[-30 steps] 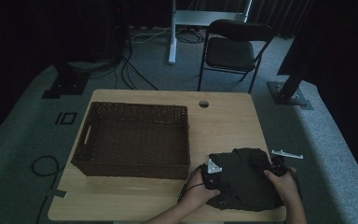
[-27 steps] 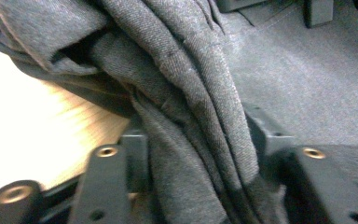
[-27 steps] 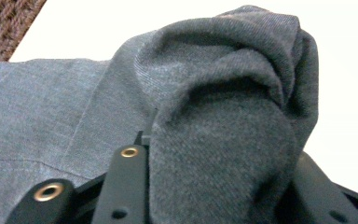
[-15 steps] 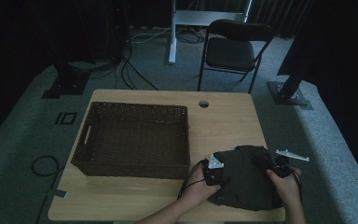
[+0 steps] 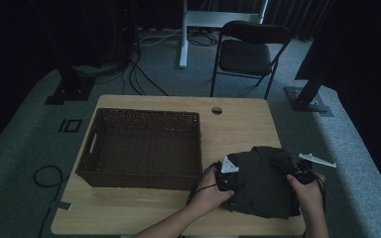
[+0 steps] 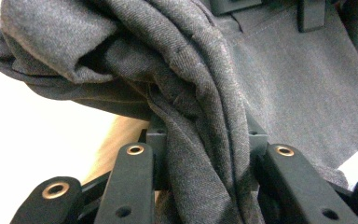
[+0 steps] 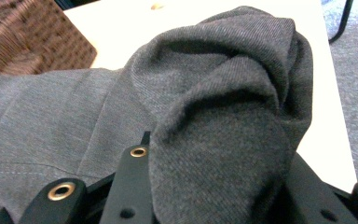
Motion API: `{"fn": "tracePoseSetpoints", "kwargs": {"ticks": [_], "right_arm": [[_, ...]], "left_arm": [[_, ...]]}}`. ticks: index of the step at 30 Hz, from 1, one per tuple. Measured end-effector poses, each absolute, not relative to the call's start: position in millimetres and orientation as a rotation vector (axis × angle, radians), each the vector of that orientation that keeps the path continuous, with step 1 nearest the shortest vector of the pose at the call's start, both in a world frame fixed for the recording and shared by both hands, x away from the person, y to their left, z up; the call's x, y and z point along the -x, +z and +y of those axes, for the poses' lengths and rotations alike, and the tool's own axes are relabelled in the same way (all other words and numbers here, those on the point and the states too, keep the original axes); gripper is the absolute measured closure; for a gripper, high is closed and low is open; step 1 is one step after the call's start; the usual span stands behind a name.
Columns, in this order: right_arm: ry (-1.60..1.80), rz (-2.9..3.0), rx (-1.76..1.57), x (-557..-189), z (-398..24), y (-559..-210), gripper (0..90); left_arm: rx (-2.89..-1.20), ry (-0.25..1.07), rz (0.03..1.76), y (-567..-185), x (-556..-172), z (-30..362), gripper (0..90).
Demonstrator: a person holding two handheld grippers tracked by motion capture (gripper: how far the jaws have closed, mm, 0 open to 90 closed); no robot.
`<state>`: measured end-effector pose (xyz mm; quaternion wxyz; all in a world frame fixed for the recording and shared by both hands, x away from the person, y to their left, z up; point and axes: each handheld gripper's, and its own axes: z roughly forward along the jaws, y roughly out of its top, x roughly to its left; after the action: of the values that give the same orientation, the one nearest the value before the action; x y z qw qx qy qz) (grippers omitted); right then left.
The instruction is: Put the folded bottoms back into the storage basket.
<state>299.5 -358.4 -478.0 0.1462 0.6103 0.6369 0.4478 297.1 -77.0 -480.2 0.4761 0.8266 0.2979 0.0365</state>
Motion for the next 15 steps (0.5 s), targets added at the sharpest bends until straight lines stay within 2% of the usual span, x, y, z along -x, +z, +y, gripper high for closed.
{"fn": "tracePoseSetpoints", "kwargs": {"ticks": [15], "right_arm": [[1.421, 1.763, -1.678, -305.8, -351.3, -423.4, 67.4]], "left_arm": [[-1.978, 0.127, 0.684, -427.7, -307.7, -61.0, 67.3]]}}
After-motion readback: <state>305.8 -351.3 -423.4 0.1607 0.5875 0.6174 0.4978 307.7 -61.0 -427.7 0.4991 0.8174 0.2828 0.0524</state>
